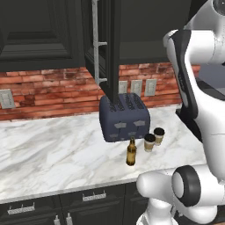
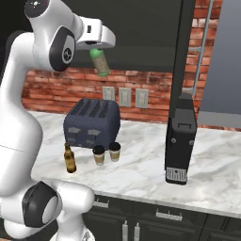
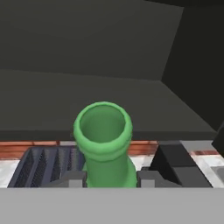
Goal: Sort all alcoholic drinks to one cabinet, and non-alcoholic drinks to the other.
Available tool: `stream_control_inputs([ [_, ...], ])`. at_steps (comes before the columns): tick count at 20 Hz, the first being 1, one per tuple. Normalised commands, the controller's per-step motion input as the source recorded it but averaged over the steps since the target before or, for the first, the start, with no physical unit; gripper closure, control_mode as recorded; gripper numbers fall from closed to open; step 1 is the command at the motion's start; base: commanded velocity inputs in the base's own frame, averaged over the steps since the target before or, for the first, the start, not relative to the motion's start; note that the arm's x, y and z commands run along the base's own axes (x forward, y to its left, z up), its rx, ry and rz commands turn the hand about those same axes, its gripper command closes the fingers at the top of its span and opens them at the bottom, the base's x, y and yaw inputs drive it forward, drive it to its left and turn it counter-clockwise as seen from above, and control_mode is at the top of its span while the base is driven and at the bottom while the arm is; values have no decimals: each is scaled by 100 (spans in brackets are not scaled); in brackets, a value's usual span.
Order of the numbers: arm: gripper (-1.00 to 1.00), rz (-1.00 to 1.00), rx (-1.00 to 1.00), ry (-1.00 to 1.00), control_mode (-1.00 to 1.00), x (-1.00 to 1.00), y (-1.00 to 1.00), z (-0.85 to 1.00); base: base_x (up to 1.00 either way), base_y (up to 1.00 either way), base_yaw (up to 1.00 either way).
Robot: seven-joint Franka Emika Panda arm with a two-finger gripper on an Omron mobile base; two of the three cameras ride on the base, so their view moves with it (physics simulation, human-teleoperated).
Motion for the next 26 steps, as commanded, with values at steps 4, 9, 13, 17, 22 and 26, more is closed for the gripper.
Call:
stream_control_inputs([
  [4, 100, 0, 0, -4, -100, 23, 0, 8, 0, 0, 0],
  [9, 100, 0, 0, -5, -100, 22, 0, 7, 0, 0, 0],
  [13, 100, 0, 0, -4, -100, 23, 0, 3, 0, 0, 0],
  [17, 100, 0, 0, -3, -100, 26, 1, 0, 0, 0, 0],
  [22, 100, 0, 0, -2, -100, 30, 4, 0, 0, 0, 0],
  [26, 100, 0, 0, -1, -100, 32, 3, 0, 0, 0, 0],
])
